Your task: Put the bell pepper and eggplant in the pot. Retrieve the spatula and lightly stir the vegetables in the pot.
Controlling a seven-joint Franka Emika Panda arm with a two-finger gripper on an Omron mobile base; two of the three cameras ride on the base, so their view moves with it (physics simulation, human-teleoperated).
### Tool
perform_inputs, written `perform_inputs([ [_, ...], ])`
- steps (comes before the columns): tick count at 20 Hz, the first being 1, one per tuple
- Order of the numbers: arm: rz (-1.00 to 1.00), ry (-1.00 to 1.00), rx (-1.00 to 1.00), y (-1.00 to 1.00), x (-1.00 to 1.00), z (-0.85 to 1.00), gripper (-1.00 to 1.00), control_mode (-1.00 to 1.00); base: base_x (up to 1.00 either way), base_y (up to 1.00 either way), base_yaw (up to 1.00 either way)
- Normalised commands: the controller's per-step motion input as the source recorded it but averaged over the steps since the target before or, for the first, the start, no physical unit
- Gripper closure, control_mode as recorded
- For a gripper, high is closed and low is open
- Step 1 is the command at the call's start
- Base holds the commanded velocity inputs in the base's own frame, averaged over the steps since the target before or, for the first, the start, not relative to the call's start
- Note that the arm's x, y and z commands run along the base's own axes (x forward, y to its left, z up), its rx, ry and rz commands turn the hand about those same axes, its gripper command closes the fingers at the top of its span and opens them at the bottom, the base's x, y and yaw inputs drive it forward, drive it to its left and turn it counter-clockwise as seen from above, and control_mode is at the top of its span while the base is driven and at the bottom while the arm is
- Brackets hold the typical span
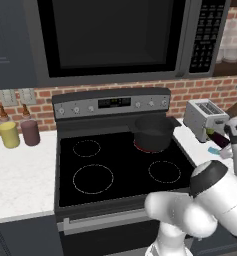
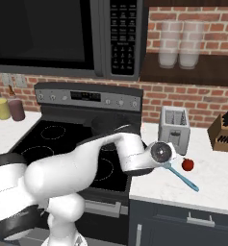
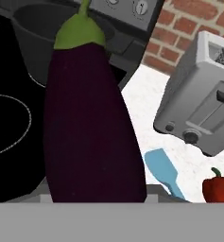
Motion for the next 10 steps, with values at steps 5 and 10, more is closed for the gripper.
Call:
perform_inputs([
  [5, 0.07, 0.04, 0.0, 1.0, 0.0, 1.0, 1.0, -1.0, 0.0, 0.0, 0.0],
  [10, 0.05, 0.18, 0.0, 0.76, 0.35, 0.85, 1.0, -1.0, 0.0, 0.0, 0.0],
])
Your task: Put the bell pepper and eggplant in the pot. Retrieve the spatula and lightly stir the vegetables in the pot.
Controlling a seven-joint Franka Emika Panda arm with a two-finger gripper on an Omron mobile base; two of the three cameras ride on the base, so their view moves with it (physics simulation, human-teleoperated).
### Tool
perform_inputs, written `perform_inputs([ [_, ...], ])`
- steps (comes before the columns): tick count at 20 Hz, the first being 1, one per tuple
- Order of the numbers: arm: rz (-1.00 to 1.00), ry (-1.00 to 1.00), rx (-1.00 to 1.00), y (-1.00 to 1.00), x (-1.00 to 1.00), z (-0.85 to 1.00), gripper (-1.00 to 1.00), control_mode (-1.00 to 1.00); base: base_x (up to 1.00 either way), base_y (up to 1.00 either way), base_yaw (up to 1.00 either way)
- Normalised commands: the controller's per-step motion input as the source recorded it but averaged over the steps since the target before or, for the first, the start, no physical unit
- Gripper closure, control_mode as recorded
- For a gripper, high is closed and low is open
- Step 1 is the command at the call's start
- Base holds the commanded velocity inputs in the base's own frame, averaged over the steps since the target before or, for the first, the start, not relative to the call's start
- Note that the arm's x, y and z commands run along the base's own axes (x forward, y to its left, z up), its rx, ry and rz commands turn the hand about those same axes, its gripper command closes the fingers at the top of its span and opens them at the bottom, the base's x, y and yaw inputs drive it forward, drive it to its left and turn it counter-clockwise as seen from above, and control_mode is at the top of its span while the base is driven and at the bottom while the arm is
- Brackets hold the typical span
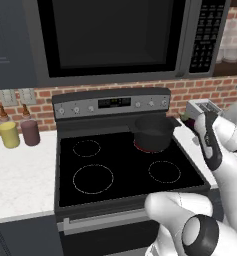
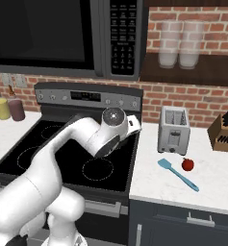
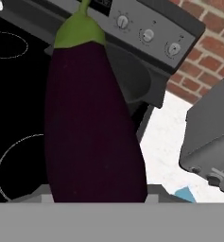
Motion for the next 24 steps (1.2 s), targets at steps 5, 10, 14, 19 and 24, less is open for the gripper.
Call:
perform_inputs([
  [5, 0.02, 0.15, 0.0, 0.18, 0.67, 0.32, 1.0, -1.0, 0.0, 0.0, 0.0],
  [10, 0.02, 0.07, 0.0, 0.08, 0.8, -0.08, 1.0, -1.0, 0.0, 0.0, 0.0],
  [14, 0.03, 0.0, 0.0, 0.0, 0.57, -0.34, 1.0, -1.0, 0.0, 0.0, 0.0],
  [19, 0.04, 0.0, 0.0, 0.11, 0.34, -0.44, 1.0, -1.0, 0.0, 0.0, 0.0],
  [24, 0.04, 0.0, 0.0, 0.31, 0.2, -0.3, 1.0, -1.0, 0.0, 0.0, 0.0],
])
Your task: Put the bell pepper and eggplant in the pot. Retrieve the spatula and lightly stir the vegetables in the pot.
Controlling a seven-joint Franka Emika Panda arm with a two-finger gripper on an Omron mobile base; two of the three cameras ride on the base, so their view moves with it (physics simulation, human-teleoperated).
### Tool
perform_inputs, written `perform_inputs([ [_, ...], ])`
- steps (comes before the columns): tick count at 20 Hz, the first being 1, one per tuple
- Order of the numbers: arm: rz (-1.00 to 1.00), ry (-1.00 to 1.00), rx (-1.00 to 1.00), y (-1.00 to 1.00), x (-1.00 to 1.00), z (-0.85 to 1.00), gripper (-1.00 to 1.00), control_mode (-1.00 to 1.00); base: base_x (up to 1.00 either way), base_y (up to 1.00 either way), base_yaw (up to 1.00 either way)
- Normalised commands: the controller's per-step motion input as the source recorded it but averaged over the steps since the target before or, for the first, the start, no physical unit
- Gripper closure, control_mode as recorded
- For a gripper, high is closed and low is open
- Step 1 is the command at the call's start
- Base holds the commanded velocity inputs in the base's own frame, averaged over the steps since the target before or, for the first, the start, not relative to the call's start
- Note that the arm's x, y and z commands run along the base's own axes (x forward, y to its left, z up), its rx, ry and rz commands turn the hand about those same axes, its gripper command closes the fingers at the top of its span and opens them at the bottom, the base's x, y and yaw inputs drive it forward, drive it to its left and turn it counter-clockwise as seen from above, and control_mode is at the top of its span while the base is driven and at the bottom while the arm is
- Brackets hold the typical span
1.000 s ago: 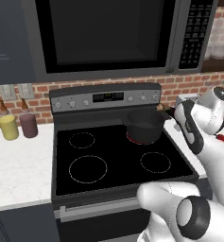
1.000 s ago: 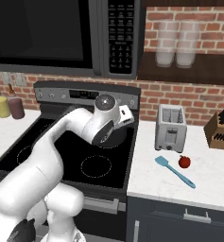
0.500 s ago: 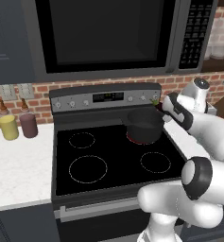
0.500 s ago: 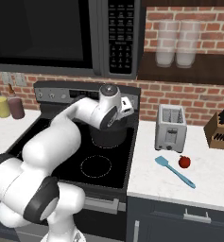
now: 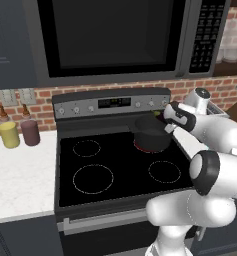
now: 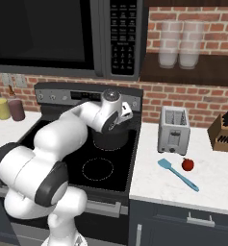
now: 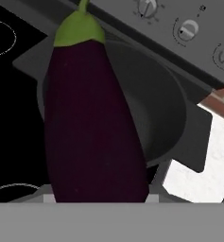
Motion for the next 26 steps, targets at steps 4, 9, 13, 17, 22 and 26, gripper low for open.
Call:
perform_inputs([
  [4, 0.03, 0.0, 0.0, 0.28, 0.22, -0.04, 1.0, -1.0, 0.0, 0.0, 0.0],
  [9, 0.0, 0.01, 0.01, 0.1, 0.17, -0.06, 1.0, -1.0, 0.0, 0.0, 0.0],
  [13, 0.0, 0.04, 0.02, 0.09, 0.18, -0.2, 1.0, -1.0, 0.0, 0.0, 0.0],
  [17, 0.0, 0.01, 0.02, 0.1, 0.19, -0.28, 1.0, -1.0, 0.0, 0.0, 0.0],
  [22, 0.0, 0.0, 0.04, 0.04, 0.25, -0.18, 1.0, -1.0, 0.0, 0.0, 0.0],
  [26, 0.0, 0.0, 0.03, 0.0, 0.25, -0.21, 1.0, -1.0, 0.0, 0.0, 0.0],
])
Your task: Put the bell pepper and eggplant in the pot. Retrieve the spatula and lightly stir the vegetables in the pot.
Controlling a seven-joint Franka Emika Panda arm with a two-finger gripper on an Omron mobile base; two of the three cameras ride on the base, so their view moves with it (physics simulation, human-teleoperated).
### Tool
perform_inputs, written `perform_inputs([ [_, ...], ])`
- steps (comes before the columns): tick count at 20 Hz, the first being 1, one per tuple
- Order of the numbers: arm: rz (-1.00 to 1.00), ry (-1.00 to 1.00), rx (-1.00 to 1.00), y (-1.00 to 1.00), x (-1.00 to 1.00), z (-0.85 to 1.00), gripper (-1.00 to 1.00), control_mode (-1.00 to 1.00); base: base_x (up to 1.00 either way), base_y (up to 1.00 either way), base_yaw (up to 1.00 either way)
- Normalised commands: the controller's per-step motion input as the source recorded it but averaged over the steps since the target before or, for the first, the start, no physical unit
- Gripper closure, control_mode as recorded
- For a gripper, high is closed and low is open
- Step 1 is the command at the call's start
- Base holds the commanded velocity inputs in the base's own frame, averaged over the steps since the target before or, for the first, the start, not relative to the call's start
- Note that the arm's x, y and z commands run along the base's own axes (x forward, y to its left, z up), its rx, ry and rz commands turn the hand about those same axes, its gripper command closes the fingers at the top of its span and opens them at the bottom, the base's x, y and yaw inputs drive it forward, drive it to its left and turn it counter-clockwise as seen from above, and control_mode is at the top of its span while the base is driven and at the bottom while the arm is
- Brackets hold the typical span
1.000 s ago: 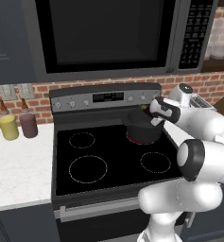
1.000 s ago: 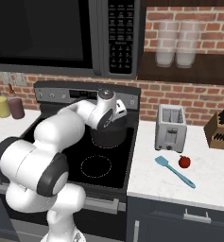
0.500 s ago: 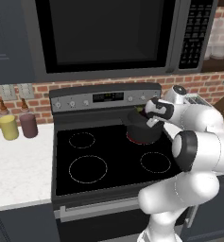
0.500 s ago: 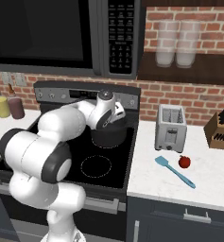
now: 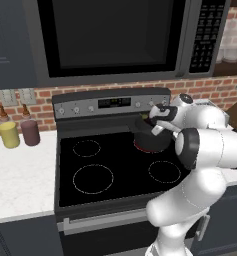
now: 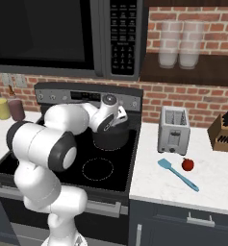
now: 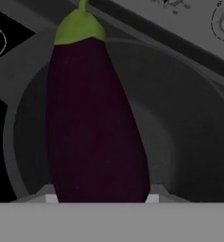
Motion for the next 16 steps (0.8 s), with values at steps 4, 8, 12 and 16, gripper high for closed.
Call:
perform_inputs([
  [4, 0.0, 0.0, 0.01, 0.0, 0.15, -0.17, -1.0, -1.0, 0.0, 0.0, 0.0],
  [8, 0.0, 0.0, 0.01, 0.0, 0.08, 0.0, -1.0, -1.0, 0.0, 0.0, 0.0],
  [12, 0.0, 0.0, 0.03, 0.0, 0.01, 0.0, -1.0, -1.0, 0.0, 0.0, 0.0],
  [16, 0.0, 0.0, 0.03, 0.0, -0.01, 0.2, -1.0, -1.0, 0.0, 0.0, 0.0],
])
